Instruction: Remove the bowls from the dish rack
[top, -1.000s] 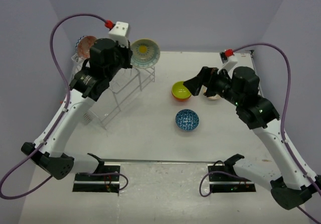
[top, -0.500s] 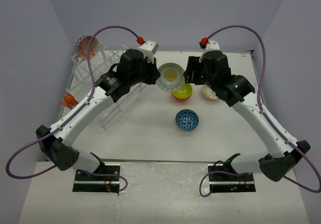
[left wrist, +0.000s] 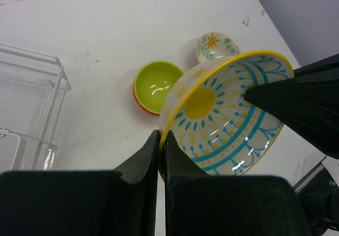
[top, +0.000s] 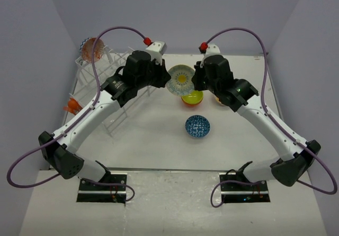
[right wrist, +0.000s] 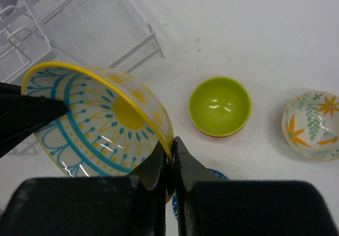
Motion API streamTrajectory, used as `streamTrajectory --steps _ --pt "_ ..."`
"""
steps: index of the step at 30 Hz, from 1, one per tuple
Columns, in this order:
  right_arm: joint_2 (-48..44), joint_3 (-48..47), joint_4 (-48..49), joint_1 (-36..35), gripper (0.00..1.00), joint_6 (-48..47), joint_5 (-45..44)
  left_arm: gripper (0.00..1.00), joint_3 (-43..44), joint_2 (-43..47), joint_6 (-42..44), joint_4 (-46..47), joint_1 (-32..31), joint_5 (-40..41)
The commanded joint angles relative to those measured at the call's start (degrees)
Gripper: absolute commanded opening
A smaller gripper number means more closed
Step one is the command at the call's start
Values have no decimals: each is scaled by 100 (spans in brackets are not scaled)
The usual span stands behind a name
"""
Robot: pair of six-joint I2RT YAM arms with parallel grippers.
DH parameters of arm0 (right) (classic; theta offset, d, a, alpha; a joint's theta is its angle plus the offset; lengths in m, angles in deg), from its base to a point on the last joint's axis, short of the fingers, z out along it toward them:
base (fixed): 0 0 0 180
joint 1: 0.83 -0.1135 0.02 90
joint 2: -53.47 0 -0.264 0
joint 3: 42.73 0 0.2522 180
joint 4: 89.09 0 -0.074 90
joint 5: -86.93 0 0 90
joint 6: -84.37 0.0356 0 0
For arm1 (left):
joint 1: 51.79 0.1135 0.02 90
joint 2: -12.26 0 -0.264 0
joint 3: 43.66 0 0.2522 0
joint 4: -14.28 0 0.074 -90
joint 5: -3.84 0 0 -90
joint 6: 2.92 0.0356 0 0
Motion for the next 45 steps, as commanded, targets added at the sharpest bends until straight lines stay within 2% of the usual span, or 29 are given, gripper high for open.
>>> streamTrajectory --steps 1,5,6,7,8,10,11,12,15,20,22,24,25,26,28,36,45 --pt "87 115 401 8 0 -30 -150 0 175 139 -242 661 -19 -250" --pt "95 107 446 112 0 66 -220 0 227 183 -190 627 -19 -137" --pt "104 98 437 209 0 101 -142 34 280 183 -155 548 -19 -40" --pt "95 124 411 497 0 128 -45 53 332 218 -85 382 -19 143" --pt "87 133 384 682 0 180 77 61 429 271 -41 302 -19 398" --pt "43 299 340 1130 0 304 524 97 535 402 73 22 -19 1055" --pt "-36 378 340 1550 0 339 623 100 605 612 196 -59 -19 1303" --pt "-63 458 340 1772 0 365 745 100 614 719 258 -173 -19 1810" --pt "-19 756 340 2528 0 374 1141 100 509 1254 486 -279 -10 2629" --pt "419 1012 349 3715 0 374 1810 100 184 1967 794 -472 86 3641" --pt "552 1074 366 4093 0 348 2037 100 62 2099 926 -499 296 3775" --pt "868 1021 410 4348 0 365 2336 100 -44 2117 996 -429 603 3601" --pt "1008 960 419 4436 0 391 2511 100 -158 2082 1014 -402 1109 3356" --pt "1270 872 402 4507 0 444 2783 100 -177 2038 1005 -446 1358 2857" --pt "1474 810 402 4621 0 506 2803 100 -116 1880 962 -586 1746 2677" --pt "1932 933 577 4727 0 550 3243 100 -423 2336 1198 -481 1818 2808" --pt "1924 1021 639 4727 0 550 3313 100 -555 2346 1234 -437 1818 2668"
